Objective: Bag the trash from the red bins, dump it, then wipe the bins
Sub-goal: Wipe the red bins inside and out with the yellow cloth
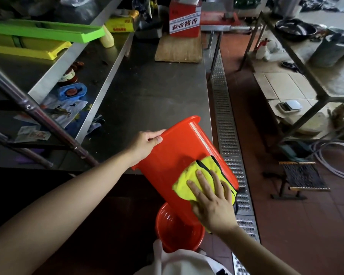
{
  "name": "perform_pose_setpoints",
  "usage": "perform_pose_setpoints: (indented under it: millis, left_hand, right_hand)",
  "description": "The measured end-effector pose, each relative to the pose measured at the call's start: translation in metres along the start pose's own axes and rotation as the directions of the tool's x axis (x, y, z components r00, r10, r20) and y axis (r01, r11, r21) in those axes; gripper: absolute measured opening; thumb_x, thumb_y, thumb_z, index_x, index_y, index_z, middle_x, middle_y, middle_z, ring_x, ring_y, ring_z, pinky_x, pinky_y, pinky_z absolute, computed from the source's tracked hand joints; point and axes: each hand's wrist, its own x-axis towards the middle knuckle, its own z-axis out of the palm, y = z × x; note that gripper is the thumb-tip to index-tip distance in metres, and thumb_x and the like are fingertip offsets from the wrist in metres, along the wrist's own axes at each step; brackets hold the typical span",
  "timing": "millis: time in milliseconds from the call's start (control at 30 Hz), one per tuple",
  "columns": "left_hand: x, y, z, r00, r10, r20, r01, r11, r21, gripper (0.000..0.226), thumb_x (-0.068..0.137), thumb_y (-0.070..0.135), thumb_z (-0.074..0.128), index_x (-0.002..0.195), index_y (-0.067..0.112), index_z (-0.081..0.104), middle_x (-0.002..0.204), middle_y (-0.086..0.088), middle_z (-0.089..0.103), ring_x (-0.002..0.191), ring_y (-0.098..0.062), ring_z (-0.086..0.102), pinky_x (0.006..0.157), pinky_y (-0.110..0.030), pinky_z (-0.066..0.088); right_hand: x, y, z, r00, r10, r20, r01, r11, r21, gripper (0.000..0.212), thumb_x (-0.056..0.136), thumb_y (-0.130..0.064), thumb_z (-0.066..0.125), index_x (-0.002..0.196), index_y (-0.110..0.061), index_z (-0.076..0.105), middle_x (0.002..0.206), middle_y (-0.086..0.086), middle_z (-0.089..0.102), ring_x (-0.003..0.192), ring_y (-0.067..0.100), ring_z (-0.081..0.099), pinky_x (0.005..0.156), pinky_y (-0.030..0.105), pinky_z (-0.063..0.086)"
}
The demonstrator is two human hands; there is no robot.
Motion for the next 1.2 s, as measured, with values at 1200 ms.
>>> perform_pose_setpoints:
  millis: [1200]
  left_hand:
    - [-0.017,0.032,0.015,0.933,0.323,-0.159,-0.2,0.832,0.517,0.039,0.097,0.029,0.055,0.134,0.018,0.059,0.118,0.001,0.06,0.109,-0.012,0.056,0.094,-0.022,0.041]
  right_hand:
    - [-0.004,0.026,-0.005,0.999,-0.046,-0.017,0.048,0.992,0.117,0.066,0.095,-0.051,0.059,0.155,-0.044,0.03,0.167,-0.006,0.017,0.154,0.036,0.013,0.109,0.057,0.031]
